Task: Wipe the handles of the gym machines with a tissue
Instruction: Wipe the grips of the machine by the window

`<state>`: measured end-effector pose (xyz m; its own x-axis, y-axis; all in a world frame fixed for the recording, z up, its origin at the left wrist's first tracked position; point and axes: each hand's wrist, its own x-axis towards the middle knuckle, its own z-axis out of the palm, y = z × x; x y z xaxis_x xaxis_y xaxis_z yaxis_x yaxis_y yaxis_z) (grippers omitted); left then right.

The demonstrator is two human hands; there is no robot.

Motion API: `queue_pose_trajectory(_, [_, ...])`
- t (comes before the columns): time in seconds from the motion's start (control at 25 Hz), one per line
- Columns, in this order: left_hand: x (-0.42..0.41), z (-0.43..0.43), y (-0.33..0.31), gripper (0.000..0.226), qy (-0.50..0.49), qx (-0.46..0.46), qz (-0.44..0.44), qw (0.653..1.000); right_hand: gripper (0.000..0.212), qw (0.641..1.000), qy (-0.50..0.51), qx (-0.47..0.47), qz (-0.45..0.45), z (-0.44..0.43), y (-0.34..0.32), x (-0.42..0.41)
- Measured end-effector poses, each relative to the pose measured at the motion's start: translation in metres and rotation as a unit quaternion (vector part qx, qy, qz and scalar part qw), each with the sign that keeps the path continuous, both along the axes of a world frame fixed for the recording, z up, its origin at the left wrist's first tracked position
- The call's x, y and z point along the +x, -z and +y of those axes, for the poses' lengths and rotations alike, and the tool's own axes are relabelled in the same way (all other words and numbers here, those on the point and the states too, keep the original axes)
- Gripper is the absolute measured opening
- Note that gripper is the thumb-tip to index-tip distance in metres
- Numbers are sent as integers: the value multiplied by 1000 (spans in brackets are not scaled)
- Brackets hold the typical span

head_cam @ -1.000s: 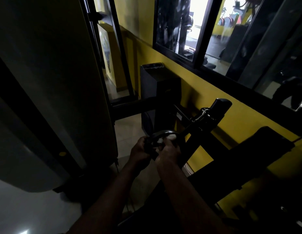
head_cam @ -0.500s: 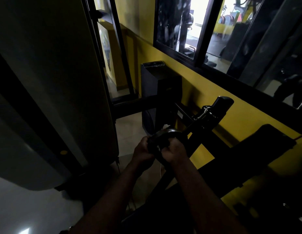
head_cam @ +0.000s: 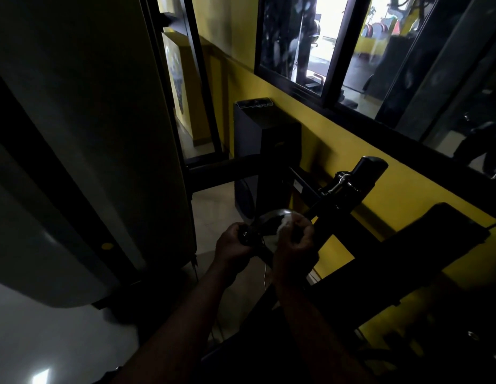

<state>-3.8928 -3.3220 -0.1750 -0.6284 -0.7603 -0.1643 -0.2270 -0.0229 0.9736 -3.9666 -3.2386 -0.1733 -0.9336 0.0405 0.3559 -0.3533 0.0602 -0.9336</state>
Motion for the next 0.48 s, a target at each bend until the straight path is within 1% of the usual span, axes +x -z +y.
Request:
queue_pose_trajectory(0.04, [-1,-3,5,50,-11,5,9,1000,25,998,41,27,48,0,-10,-4])
queue_pose_trajectory(0.08, [-1,-3,8,50,-8,5,27,1000,28,991,58,83,87,3,-14,-9])
queue_pose_trajectory(0.12, [-1,-5,8,48,-10,8,16,1000,30,980,48,144,129,4,-14,-13])
queue_pose_trajectory(0.16, [1,-3,2,46,-10,6,13,1000,31,962,16,215,169,1,-11,-17])
queue_pose_trajectory(0.2, [1,-4,4,43,-7,3,25,1000,27,940,-33,273,203,-2,-4,-21])
queue_pose_trajectory(0.24, [2,-2,-2,42,-5,3,33,999,24,910,-82,320,252,-3,3,-21])
queue_pose_trajectory(0.28, [2,-2,-6,42,-11,9,38,999,31,869,-123,354,322,-1,11,-22])
queue_pose_trajectory(0.32, [3,-1,-10,43,-13,14,39,999,43,831,-177,367,380,4,12,-29])
queue_pose_trajectory(0.36, [3,-2,-10,43,-14,17,50,999,50,810,-211,358,412,10,4,-38])
queue_pose_trajectory(0.4, [3,-3,-10,41,-6,5,55,998,50,811,-225,339,420,15,-4,-45])
queue_pose_trajectory(0.48, [4,-2,-13,33,-9,-53,43,998,39,847,-172,306,399,24,-22,-44])
